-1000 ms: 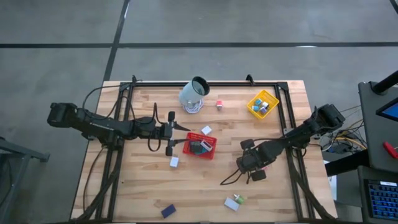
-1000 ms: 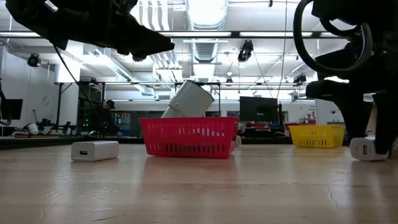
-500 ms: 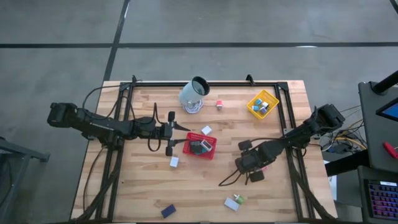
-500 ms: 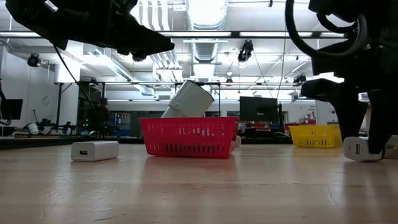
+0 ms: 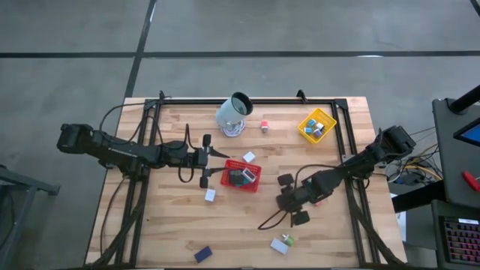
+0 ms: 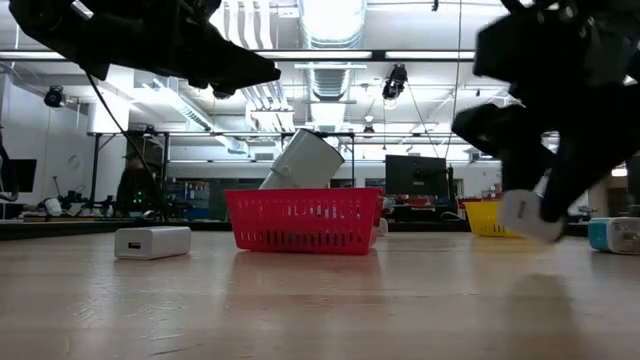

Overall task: Pick & Place Office items
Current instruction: Put the white black charger adapter into the yellow basket

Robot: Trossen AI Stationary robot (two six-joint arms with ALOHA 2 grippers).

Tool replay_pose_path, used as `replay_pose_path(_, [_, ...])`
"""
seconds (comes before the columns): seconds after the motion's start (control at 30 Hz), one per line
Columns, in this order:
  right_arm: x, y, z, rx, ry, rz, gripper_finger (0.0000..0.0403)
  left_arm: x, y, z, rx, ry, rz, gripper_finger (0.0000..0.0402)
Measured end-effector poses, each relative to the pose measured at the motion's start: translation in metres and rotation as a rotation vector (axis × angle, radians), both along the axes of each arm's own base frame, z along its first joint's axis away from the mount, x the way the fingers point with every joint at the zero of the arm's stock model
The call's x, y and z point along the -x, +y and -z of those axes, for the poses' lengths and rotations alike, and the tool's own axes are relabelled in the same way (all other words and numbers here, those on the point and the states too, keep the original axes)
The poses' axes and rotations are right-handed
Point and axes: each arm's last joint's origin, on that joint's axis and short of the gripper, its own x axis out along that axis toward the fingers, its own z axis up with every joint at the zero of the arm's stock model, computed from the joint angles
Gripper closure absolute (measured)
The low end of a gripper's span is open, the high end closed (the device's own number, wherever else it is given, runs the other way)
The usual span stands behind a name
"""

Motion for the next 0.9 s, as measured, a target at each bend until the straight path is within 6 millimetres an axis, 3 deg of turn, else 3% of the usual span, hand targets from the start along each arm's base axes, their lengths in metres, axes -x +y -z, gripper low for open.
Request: replay_pose_path(0.9, [-0.027,0.011,-0.021,-0.066,-0.621,-0.131,0.0287,0.0,0.0,-0.001,0.0,-0.008,0.0,0.0215])
